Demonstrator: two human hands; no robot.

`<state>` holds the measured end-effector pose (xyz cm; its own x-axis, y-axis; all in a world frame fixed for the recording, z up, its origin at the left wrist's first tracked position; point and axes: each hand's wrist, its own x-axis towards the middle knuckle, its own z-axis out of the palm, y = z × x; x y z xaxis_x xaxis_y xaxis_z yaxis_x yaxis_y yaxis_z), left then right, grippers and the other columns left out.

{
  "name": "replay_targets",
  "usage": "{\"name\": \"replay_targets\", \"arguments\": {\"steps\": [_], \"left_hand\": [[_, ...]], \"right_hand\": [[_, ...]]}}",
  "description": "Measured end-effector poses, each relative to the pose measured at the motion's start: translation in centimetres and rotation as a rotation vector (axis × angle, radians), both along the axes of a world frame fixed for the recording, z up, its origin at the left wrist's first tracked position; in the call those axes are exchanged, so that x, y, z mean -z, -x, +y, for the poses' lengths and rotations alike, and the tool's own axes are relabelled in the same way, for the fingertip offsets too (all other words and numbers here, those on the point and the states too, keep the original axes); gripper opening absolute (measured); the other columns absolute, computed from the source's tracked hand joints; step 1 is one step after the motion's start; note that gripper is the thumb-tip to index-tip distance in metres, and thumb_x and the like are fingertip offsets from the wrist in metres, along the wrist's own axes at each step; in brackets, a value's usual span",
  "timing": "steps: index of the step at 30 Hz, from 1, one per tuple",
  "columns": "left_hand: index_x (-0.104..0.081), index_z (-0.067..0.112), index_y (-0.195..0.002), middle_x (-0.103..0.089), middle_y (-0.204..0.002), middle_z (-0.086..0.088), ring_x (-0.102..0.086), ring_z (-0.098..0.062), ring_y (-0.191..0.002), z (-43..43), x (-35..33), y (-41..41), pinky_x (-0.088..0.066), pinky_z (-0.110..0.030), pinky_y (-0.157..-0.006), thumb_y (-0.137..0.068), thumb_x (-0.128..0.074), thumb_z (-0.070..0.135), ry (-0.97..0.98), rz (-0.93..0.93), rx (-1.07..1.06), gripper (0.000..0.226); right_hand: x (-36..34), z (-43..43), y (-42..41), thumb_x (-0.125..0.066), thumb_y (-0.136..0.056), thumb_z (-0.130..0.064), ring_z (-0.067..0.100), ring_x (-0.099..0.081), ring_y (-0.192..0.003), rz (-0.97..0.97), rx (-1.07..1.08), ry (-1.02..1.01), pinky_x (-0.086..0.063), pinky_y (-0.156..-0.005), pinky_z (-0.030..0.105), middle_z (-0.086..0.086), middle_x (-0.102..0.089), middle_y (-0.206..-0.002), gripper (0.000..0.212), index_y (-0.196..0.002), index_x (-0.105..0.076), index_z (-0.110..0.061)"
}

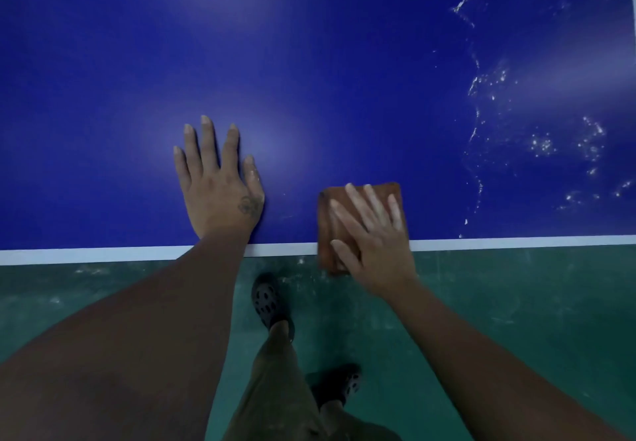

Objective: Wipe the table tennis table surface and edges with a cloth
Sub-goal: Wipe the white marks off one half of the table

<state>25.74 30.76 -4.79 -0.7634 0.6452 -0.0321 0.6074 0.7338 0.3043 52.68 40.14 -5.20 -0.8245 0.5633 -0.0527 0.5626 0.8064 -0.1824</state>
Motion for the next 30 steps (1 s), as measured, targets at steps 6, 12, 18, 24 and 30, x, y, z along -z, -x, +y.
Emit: {"name": "replay_targets", "arguments": {"steps": [6, 12, 18, 24, 30], "left_hand": [[-0.034, 0.025, -0.171, -0.015, -0.183, -0.008, -0.006, -0.033, -0.170, -0.1, 0.2, 0.1, 0.000, -0.051, -0.138, -0.117, -0.030, 0.048, -0.015, 0.012, 0.010, 0.059], [-0.038, 0.023, -0.170, -0.018, -0.182, -0.009, -0.009, -0.035, -0.170, -0.2, 0.5, 0.3, -0.003, -0.053, -0.137, -0.116, -0.031, 0.049, -0.034, 0.023, 0.012, 0.060], [-0.038, 0.023, -0.169, -0.017, -0.183, -0.009, -0.008, -0.035, -0.170, -0.3, 0.4, 0.0, -0.003, -0.053, -0.137, -0.114, -0.034, 0.055, -0.043, 0.027, 0.013, 0.064], [-0.035, 0.022, -0.170, -0.015, -0.183, -0.011, -0.006, -0.036, -0.170, -0.2, 0.2, -0.1, -0.002, -0.054, -0.137, -0.114, -0.034, 0.055, -0.031, 0.043, 0.029, 0.065], [-0.038, 0.011, -0.169, -0.026, -0.179, -0.014, -0.015, -0.037, -0.168, 0.1, -0.1, -1.0, -0.007, -0.055, -0.137, -0.118, -0.031, 0.043, -0.028, 0.081, 0.221, 0.060]], "right_hand": [[-0.2, 0.9, 5.5, -0.038, -0.111, -0.055, 0.030, -0.010, -0.167, -0.001, 0.562, -0.049, -0.007, -0.131, 0.064, 0.003, -0.018, -0.180, 0.063, -0.168, -0.034, -0.029], [0.5, -3.0, 8.6, -0.039, -0.112, -0.053, 0.028, -0.009, -0.167, 0.045, 0.241, -0.069, -0.011, -0.130, 0.066, 0.003, -0.017, -0.180, 0.061, -0.168, -0.035, -0.029], [0.4, 0.4, -2.1, -0.039, -0.111, -0.057, 0.024, -0.009, -0.167, -0.007, 0.106, -0.054, -0.010, -0.132, 0.061, -0.005, -0.012, -0.181, 0.062, -0.168, -0.033, -0.035], [-1.0, 7.0, -9.4, -0.031, -0.111, -0.055, 0.028, -0.009, -0.167, -0.127, 0.481, -0.053, -0.011, -0.130, 0.066, 0.001, -0.015, -0.180, 0.065, -0.170, -0.028, -0.029], [-0.8, 4.4, -3.7, -0.029, -0.110, -0.055, 0.029, -0.005, -0.167, -0.118, 0.511, -0.069, -0.006, -0.132, 0.065, 0.002, -0.010, -0.181, 0.067, -0.171, -0.024, -0.030]]}}
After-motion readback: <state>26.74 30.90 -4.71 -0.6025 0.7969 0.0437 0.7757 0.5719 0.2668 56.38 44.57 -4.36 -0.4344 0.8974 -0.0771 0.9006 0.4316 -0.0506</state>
